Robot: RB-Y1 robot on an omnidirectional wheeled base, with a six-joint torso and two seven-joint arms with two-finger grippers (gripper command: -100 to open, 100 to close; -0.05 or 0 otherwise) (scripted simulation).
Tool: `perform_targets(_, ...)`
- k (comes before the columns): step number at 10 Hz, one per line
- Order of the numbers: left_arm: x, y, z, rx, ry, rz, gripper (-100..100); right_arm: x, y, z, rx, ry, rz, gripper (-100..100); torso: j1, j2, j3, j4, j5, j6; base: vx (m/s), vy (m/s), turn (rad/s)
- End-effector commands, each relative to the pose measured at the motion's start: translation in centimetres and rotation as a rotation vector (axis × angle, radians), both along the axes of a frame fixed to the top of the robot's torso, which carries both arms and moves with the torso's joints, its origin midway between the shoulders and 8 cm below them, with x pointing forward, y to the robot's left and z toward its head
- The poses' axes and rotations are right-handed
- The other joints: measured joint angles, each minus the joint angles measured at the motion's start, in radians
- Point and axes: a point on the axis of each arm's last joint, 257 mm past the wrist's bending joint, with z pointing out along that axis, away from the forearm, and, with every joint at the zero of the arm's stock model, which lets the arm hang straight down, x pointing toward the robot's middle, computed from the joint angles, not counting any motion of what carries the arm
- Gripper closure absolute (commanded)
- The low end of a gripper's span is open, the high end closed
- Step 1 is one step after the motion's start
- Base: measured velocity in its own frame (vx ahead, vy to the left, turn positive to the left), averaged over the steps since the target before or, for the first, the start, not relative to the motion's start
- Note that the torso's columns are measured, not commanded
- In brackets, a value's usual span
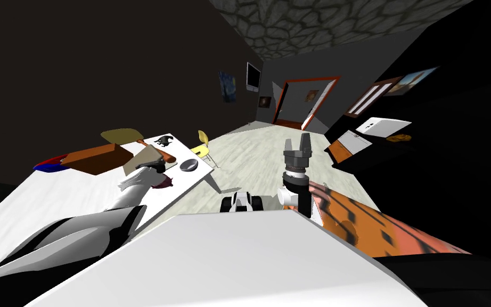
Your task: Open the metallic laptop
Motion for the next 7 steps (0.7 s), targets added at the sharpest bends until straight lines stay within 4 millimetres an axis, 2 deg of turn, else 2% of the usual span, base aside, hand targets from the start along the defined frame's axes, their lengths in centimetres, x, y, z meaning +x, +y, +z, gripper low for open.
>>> perform_targets(1, -0.1, 0.7, 1.3, 0.006, -0.003, 0.009, -100, 0.0, 0.0, 0.0, 0.0, 0.0, 0.0, 0, 0.003, -0.002, -0.001, -0.001, 0.002, 0.0, -0.02, -0.017, -0.042)
perform_targets(3, -0.2, 2.2, 3.1, 0.012, -0.007, 0.024, -100, 0.0, 0.0, 0.0, 0.0, 0.0, 0.0, 0, 0.001, -0.001, 0.0, -0.001, 0.002, 0.0, -0.047, -0.048, -0.066)
perform_targets(4, 0.0, 1.6, 2.7, 0.009, -0.008, 0.019, -100, 0.0, 0.0, 0.0, 0.0, 0.0, 0.0, 0, 0.0, 0.0, 0.0, -0.001, 0.002, 0.0, -0.022, -0.025, -0.013)
perform_targets(5, 0.0, 1.7, 2.8, 0.01, -0.006, 0.02, 0, 0.0, 0.0, 0.0, 0.0, 0.0, 0.0, 0, 0.003, -0.002, -0.001, -0.002, 0.003, 0.0, -0.005, -0.006, 0.002)
perform_targets(7, 0.0, 1.7, 2.8, 0.01, -0.006, 0.02, 0, 0.0, 0.0, 0.0, 0.0, 0.0, 0.0, 0, 0.003, -0.003, -0.002, -0.002, 0.003, 0.0, 0.0, 0.0, 0.0)
